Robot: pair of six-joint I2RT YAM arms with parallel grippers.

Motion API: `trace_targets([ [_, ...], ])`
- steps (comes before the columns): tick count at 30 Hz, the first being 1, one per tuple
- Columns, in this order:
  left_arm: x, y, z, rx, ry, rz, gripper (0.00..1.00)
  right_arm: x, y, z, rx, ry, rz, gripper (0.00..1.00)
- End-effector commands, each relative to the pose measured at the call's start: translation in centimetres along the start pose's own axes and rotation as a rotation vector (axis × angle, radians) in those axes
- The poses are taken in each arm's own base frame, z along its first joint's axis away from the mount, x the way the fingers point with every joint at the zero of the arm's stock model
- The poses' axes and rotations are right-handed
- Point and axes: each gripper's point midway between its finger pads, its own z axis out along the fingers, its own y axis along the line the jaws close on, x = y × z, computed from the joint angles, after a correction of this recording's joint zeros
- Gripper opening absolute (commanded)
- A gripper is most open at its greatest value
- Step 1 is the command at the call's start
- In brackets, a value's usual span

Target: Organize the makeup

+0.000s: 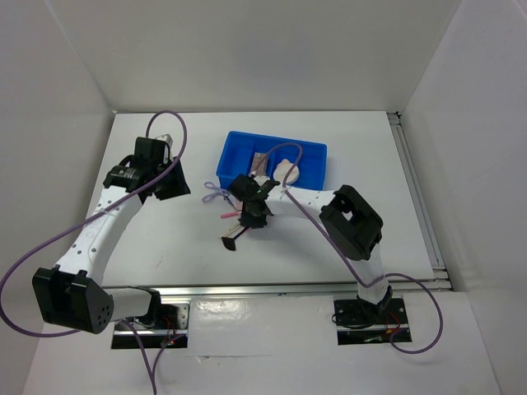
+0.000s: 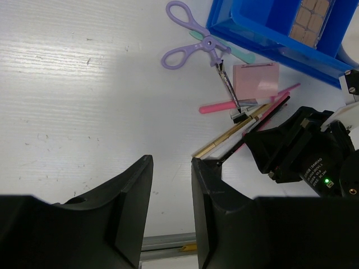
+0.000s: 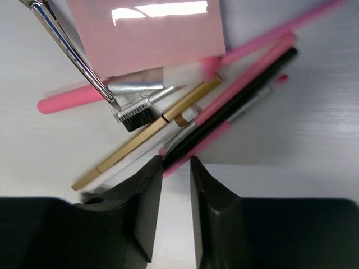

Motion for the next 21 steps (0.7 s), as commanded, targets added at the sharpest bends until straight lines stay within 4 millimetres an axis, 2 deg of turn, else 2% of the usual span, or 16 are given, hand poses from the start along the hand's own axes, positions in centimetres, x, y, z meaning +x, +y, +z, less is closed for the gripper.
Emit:
trace_targets([
  [1, -0.5, -0.2, -0.5, 0.023, -0.027, 0.014, 0.47, -0.5, -1.1, 0.1, 0.055, -0.021, 0.009, 0.32],
  [5, -0.2, -0.1, -0.3, 0.020, -0.019, 0.014, 0.47, -0.7, -1.4, -0.5, 0.055, -0.032, 0.019, 0.29],
  [10, -0.4, -0.3, -0.3, 0.032, -0.023, 0.014, 0.47, -0.8, -2.4, -1.1, 0.091, -0.044, 0.014, 0.15],
  [12, -0.4, -0.3, -0.3, 0.032, -0.023, 0.014, 0.47, -0.3, -3.5, -1.1, 0.119, -0.039, 0.007, 0.11],
  [15, -0.4, -0.3, -0.3, 0.032, -0.023, 0.014, 0.47, 0.1, -4.5, -1.8, 0.142, -0.035, 0.001, 0.09],
  [16, -0.3, -0.5, -0.3, 0.040, -0.020, 0.014, 0.47, -0.4, -4.4, -2.3, 0.134, -0.053, 0.005, 0.09],
  [18, -0.2, -0.4, -0.1, 0.036, -0.011, 0.014, 0.47, 0.2, -5.3, -2.4, 0.153, -0.041, -0.001, 0.09],
  [21, -0.2, -0.4, -0.1, 0.036, -0.011, 0.014, 0.47, 0.2, -5.5, -3.1, 0.148, -0.042, -0.022, 0.09],
])
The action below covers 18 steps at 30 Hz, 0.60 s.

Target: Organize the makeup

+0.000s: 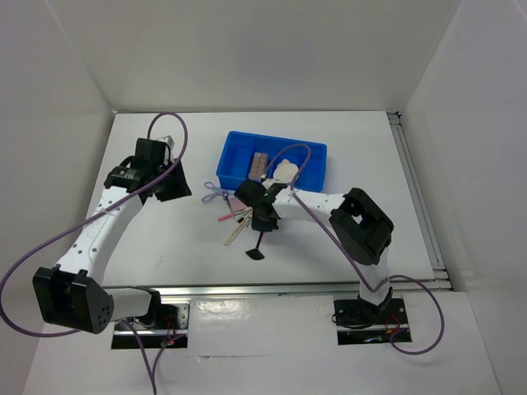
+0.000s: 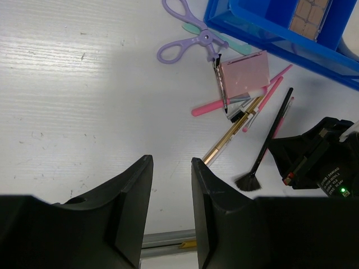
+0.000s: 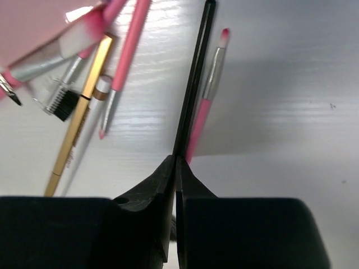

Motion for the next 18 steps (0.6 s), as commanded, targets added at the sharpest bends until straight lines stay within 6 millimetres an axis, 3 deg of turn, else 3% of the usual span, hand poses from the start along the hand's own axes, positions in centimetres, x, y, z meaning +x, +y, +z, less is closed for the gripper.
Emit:
trace_targets([
  [1, -0.7, -0.5, -0.3, 0.032, -0.026, 0.014, 0.47, -0.7, -1.8, -1.8, 0.037, -0.025, -0.024, 0.11],
  [6, -0.7, -0.5, -0.3, 0.033, -0.026, 0.014, 0.47, -0.2, -2.7, -2.0, 0.065, -0.005, -0.061, 0.12],
  [10, -0.7, -0.5, -0.3, 0.033, -0.026, 0.014, 0.47, -0.4, -1.6, -2.4, 0.017, 0.006, -0.091, 0.23],
  [13, -0.6, -0.4, 0.0, 0.029, -0.017, 0.013, 0.47, -0.4, -0.4, -2.6, -0.033, 0.018, -0.093, 0.25],
  [18, -0.6, -0.4, 0.0, 0.029, -0.017, 0.013, 0.47, 0.4, 0.1, -1.1, -0.043, 0.051, -0.107, 0.26],
])
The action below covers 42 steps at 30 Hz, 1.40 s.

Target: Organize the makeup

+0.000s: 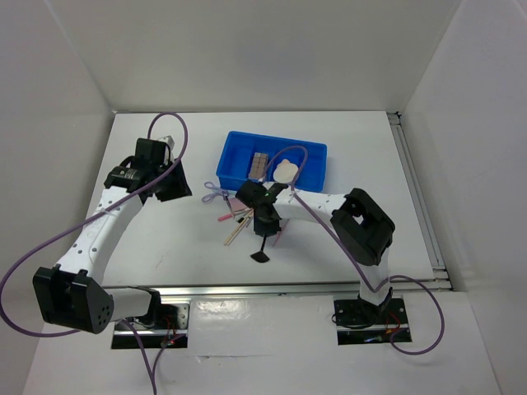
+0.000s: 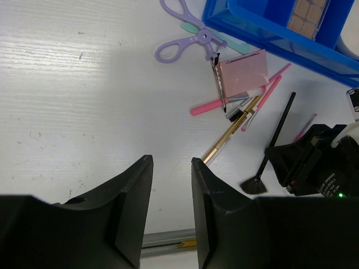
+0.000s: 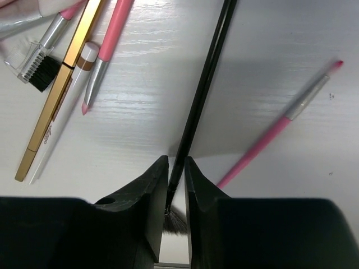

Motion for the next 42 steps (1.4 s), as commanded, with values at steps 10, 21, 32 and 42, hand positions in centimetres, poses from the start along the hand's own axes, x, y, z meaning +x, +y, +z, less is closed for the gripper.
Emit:
trace_targets([
  [10, -0.3, -0.1, 0.1, 0.019, -0.013, 0.013, 0.47, -0.3, 2.2, 0.7, -0.115, -0.001, -0.018, 0.14],
  [21, -0.6, -0.4, -0.1, 0.031, -0.018, 0.013, 0.47, -7.9, 1.1, -9.6, -0.120, -0.249, -0.042, 0.00],
  [32, -0.6, -0.3, 0.0, 0.022, -0.021, 0.013, 0.47, -23.5, -12.1, -12.6, 0.011, -0.490, 0.153, 0.00],
  [42, -0.8, -0.2, -0.2, 0.014, -0.025, 0.013, 0.47, -28.3, -15.9, -6.9, 0.066, -0.464, 0.149, 0.00],
])
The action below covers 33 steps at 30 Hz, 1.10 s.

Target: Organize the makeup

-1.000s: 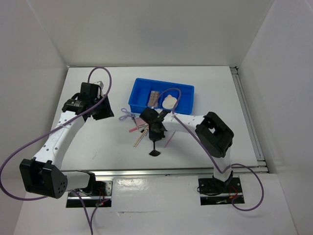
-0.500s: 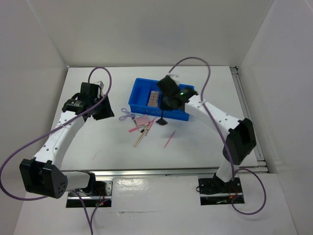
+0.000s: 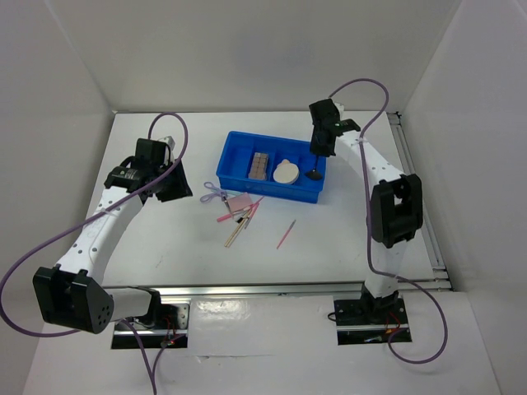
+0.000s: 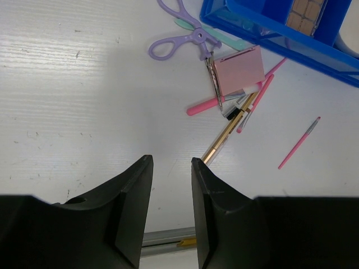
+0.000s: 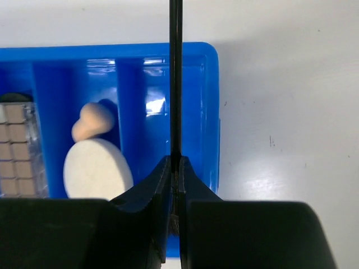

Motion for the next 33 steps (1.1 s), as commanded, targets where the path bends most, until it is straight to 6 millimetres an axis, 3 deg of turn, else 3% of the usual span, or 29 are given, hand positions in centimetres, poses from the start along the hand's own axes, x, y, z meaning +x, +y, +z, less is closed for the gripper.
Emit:
trace_targets([
  [1, -1.0, -0.1, -0.3, 0.006, -0.031, 0.014, 0.47, -2.2, 1.2, 0.9, -0.045, -0.050, -0.025, 0.00],
  [3, -1.0, -0.1, -0.3, 0.006, -0.031, 0.014, 0.47, -1.9, 0.9, 2.2, -0.028, -0.028, -0.026, 0.01],
  [4, -1.0, -0.1, -0.3, 0.006, -0.031, 0.014, 0.47, -1.5, 1.1, 2.6, -0.034, -0.016, -0.028, 0.08],
  [5, -1.0, -0.1, -0.3, 0.006, -0.031, 0.014, 0.47, -1.9, 1.2, 2.4, -0.038, -0.024, -0.026, 0.22],
  [6, -1.0, -0.1, -0.3, 0.006, -0.031, 0.014, 0.47, -2.3, 1.4, 2.2, -0.042, -0.033, -0.023, 0.46],
  [9, -0.7, 0.0, -0.3, 0.002, -0.023, 0.013, 0.47, -3.3, 1.4, 0.8, -0.056, -0.064, -0.004, 0.60],
  [10, -0.7, 0.0, -0.3, 0.002, -0.023, 0.013, 0.47, -4.8, 1.5, -0.9, -0.077, -0.110, 0.010, 0.60],
  [12, -0.8, -0.1, -0.5, 0.006, -0.031, 0.014, 0.47, -5.4, 1.3, -2.6, -0.090, -0.136, 0.031, 0.56],
  [14, -0.8, -0.1, -0.5, 0.006, -0.031, 0.014, 0.47, -4.9, 1.0, -4.8, -0.121, -0.135, 0.052, 0.45],
  [17, -0.8, -0.1, -0.5, 0.006, -0.031, 0.014, 0.47, -0.7, 0.2, -6.5, -0.131, -0.062, 0.071, 0.40],
  [20, -1.1, -0.1, -0.5, 0.010, -0.040, 0.014, 0.47, 4.2, -1.2, -6.9, -0.126, 0.025, 0.084, 0.40],
  [23, -0.6, -0.1, -0.1, 0.014, -0.018, 0.013, 0.47, 6.8, -1.8, -7.2, -0.132, 0.070, 0.123, 0.36],
  [29, -0.4, -0.4, -0.2, 0.023, -0.025, 0.021, 0.47, 8.7, -0.2, -7.1, -0.173, 0.115, 0.124, 0.10],
  [32, -0.5, -0.5, -0.4, 0.027, -0.033, 0.022, 0.47, 10.8, 0.9, -7.1, -0.177, 0.159, 0.106, 0.10],
  [33, -0.5, -0.5, -0.4, 0.027, -0.033, 0.022, 0.47, 11.7, 1.3, -7.2, -0.187, 0.180, 0.102, 0.15],
])
